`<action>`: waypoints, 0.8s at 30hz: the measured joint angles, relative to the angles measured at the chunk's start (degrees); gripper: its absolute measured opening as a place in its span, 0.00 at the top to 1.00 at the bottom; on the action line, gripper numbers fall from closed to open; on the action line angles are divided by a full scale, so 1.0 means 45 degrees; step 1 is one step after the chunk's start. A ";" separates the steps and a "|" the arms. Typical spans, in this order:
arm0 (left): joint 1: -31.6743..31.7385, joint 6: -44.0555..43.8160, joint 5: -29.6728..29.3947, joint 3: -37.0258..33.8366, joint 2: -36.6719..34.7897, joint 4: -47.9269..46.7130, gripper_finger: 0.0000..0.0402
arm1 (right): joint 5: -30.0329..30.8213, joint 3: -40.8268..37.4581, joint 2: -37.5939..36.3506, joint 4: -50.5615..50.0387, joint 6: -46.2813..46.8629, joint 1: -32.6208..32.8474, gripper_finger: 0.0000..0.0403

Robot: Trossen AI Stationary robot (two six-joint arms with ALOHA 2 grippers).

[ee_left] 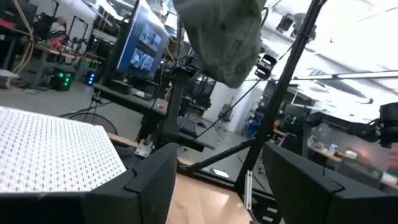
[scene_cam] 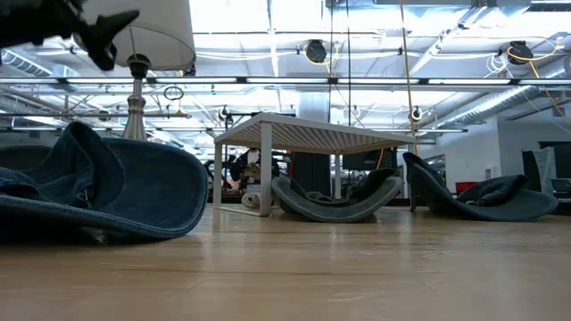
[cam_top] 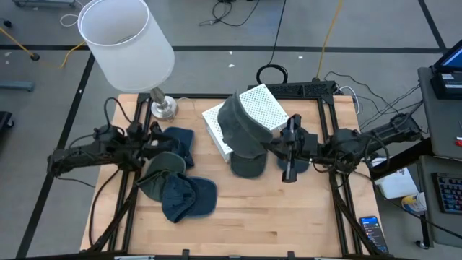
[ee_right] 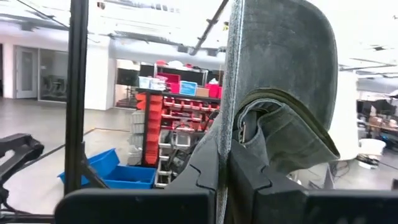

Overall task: Pick & Place hat
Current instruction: Put the green cap on the shelf

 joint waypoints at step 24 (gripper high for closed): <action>-0.6294 -0.0268 -0.5914 0.4797 0.8852 0.3322 0.40 | -0.4413 0.0000 -0.0087 0.3296 -0.1996 -0.0422 0.98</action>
